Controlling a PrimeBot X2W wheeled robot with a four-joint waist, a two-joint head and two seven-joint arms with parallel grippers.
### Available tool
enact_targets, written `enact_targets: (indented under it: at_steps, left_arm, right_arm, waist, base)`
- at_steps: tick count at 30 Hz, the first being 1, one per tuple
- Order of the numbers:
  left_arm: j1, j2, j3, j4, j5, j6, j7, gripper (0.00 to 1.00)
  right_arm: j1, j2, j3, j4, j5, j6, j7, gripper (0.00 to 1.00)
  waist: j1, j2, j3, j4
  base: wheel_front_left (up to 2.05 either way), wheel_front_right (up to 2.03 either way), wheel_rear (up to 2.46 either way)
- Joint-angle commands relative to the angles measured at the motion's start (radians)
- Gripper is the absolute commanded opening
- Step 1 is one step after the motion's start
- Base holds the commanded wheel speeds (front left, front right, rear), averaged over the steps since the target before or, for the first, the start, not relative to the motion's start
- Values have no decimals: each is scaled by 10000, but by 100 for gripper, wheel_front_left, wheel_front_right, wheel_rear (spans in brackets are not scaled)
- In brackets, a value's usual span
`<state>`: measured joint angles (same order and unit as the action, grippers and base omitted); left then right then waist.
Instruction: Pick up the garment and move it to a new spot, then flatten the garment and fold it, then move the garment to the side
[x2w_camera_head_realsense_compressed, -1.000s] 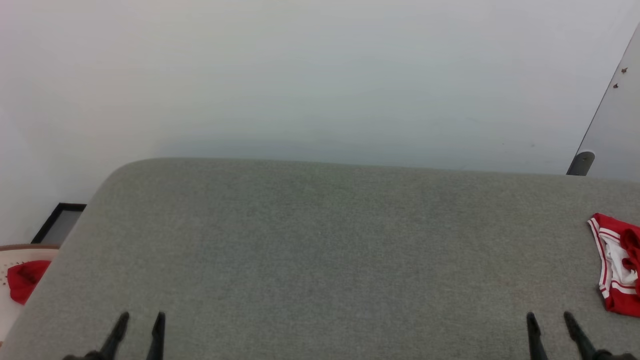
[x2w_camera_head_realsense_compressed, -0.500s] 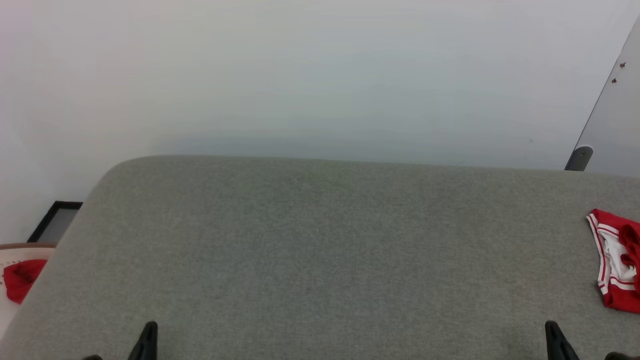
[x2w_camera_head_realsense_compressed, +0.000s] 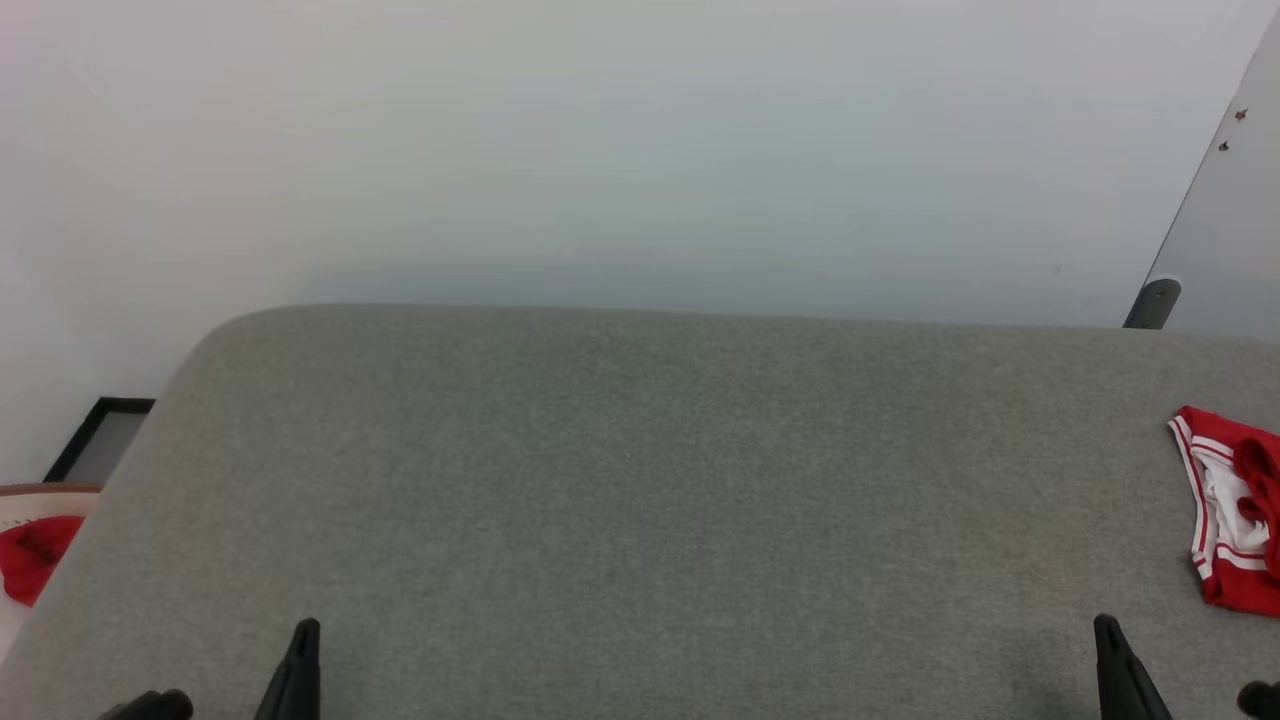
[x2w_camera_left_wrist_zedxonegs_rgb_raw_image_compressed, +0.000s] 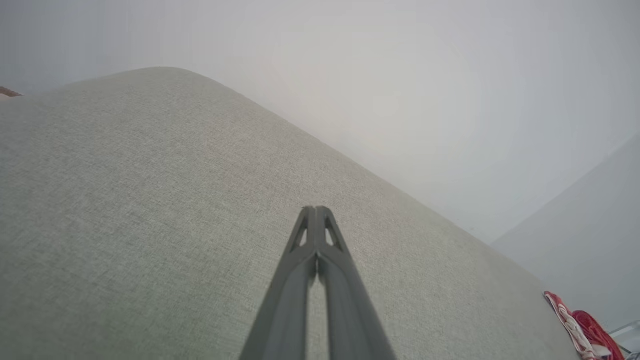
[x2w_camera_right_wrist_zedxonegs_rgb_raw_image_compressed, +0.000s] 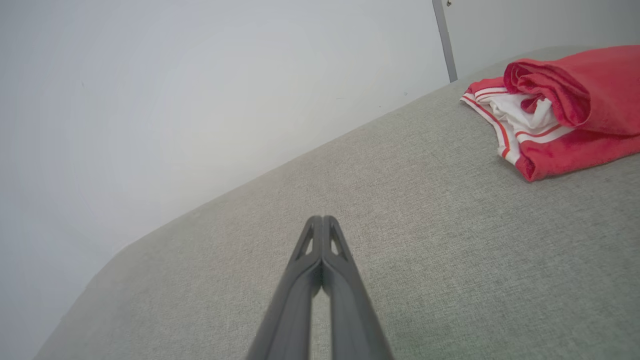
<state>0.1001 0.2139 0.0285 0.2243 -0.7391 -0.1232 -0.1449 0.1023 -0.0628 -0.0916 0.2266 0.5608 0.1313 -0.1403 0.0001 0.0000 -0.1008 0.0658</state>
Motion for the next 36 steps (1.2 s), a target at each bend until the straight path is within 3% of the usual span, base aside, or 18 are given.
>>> enact_targets:
  at_steps: [1, 36]
  left_arm:
    - [-316, 10, 98, -107, -405, -28, 93, 0]
    - [-1175, -752, 463, 28, -4275, -63, 1259, 0]
  right_arm:
    - [-369, -31, -40, -123, 507, -2, 90, 0]
    - [-1235, 43, -137, 6, 5155, -4, 1235, 0]
  waist:
    - [0, 0, 23, -15]
    - [0, 0, 386, -245]
  base:
    - [0, 0, 0]
    - [0, 0, 0]
